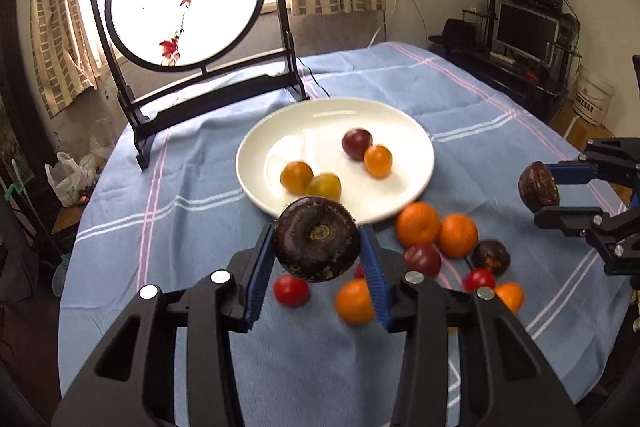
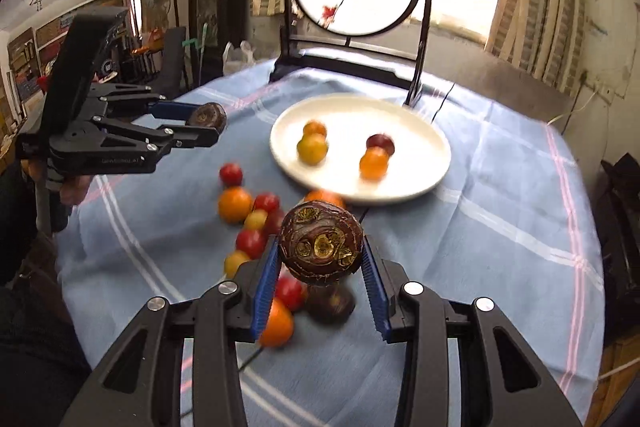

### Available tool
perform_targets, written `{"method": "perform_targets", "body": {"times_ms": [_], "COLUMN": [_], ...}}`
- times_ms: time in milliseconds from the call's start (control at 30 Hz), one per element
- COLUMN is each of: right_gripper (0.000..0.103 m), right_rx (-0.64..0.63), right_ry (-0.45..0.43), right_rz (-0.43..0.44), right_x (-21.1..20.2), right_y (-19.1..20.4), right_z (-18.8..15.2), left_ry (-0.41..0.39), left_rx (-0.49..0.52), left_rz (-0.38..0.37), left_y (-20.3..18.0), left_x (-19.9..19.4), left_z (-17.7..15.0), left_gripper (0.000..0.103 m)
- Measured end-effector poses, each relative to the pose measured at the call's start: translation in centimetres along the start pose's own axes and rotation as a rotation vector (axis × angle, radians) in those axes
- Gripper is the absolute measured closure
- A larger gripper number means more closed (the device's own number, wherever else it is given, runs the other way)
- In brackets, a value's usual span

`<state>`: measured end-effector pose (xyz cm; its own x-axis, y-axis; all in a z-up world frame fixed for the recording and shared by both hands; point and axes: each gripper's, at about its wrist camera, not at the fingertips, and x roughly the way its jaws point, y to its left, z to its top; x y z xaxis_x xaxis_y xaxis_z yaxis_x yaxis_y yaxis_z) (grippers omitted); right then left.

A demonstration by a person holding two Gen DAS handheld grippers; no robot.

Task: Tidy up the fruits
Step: 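Lower both brown fruits into the white plate and open both tools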

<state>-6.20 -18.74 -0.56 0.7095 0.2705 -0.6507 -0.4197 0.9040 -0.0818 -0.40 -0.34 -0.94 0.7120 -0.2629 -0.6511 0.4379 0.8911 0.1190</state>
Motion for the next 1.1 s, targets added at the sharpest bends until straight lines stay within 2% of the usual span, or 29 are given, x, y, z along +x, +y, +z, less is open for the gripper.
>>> {"method": "perform_targets", "body": {"times_ms": [133, 200, 400, 800, 1100], "right_gripper": [0.063, 0.062, 0.062, 0.062, 0.062], "right_rx": [0.029, 0.042, 0.063, 0.119, 0.139], "right_ry": [-0.054, -0.062, -0.046, 0.05, 0.087], "right_rz": [-0.023, -0.027, -0.022, -0.034, -0.058], "right_x": [1.9, 3.3, 7.8, 15.9, 18.9], "right_y": [-1.7, -2.5, -4.0, -5.9, -6.8], "right_z": [3.9, 5.5, 8.8, 10.4, 11.1], "left_ry": [-0.023, -0.044, -0.028, 0.037, 0.093], "left_rx": [-0.036, -0.021, -0.031, -0.067, -0.097], "left_rz": [0.022, 0.064, 0.098, 0.134, 0.152], "left_y": [0.1, -0.3, -0.2, 1.4, 2.5], "left_x": [2.0, 3.1, 7.2, 12.7, 15.4], "left_z": [3.9, 5.3, 7.1, 7.6, 7.4], "left_gripper": [0.061, 0.061, 0.061, 0.061, 0.06]}}
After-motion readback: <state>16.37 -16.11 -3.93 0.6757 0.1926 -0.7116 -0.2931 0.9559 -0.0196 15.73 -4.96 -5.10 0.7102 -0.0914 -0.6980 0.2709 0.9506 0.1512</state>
